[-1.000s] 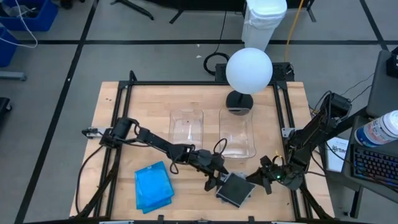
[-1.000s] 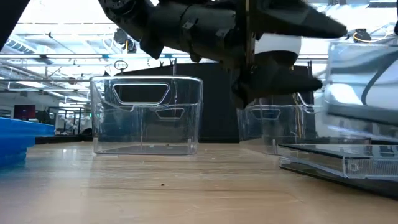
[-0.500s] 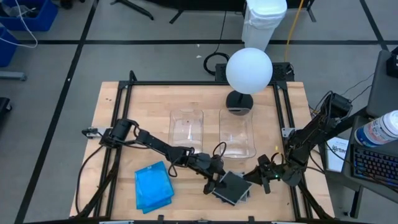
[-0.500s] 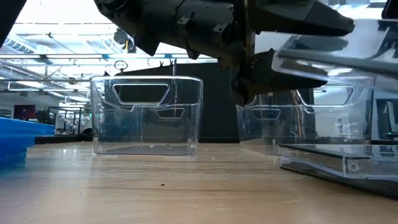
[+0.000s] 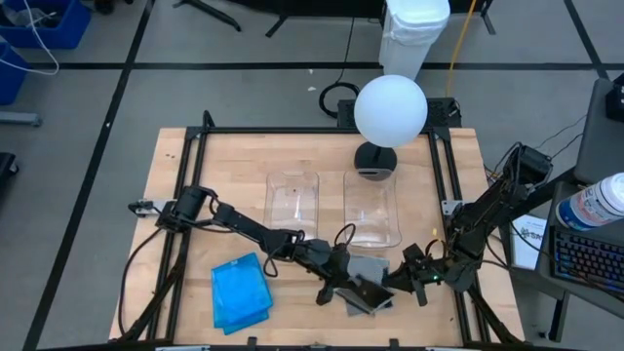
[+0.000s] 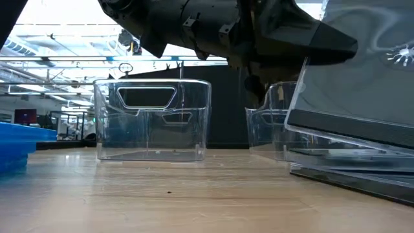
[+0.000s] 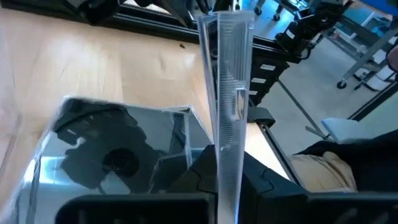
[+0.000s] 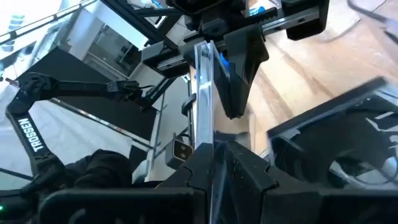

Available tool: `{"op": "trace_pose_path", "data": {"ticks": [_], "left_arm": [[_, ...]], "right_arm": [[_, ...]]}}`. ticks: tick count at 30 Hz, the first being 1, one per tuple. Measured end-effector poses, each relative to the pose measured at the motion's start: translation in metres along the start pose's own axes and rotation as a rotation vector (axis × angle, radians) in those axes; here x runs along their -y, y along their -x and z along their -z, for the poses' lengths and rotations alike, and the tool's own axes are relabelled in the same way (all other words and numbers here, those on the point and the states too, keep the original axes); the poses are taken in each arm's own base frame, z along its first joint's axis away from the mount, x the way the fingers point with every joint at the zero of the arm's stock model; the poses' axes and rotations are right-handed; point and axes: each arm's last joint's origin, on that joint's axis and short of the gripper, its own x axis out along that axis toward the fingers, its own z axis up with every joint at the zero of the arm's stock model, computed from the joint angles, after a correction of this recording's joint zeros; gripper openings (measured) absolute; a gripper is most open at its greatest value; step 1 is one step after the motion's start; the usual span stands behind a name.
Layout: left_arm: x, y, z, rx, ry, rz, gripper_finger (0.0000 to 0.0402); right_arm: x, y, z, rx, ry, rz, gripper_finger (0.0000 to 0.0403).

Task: Pick & place jewel cases by type
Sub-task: Put the black cd case into the right transparent bin

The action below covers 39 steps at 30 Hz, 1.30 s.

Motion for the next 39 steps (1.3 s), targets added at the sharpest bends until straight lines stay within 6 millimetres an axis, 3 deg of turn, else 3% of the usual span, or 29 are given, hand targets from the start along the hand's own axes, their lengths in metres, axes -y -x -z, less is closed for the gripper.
{"op": "trace_pose_path", "data": {"ticks": [9, 18, 22, 26, 31, 39], "left_arm": [[-0.001, 0.000, 0.000, 0.000, -0.013, 0.003, 0.0018], [0.001, 0.002, -0.003, -0.001, -0.016, 0.013, 0.0018], [0.002, 0.004, -0.005, -0.002, -0.015, 0.015, 0.0018], [0.003, 0.005, -0.009, 0.016, -0.017, 0.006, 0.0024], [0.003, 0.007, -0.009, 0.000, -0.034, -0.015, 0.0018], [0.002, 0.007, -0.009, 0.000, -0.039, -0.020, 0.0027]], "right_arm": [[-0.004, -0.001, -0.002, 0.001, 0.089, -0.052, 0.0049], [-0.026, -0.003, -0.012, -0.051, 0.105, -0.113, 0.0195], [-0.045, -0.005, -0.028, -0.177, 0.142, 0.021, 0.0235], [-0.062, -0.005, -0.049, -0.340, 0.189, 0.247, 0.0242], [-0.077, -0.020, -0.067, -0.436, 0.202, 0.297, 0.0242], [-0.056, -0.046, -0.061, -0.608, 0.147, 0.361, 0.0242]]}}
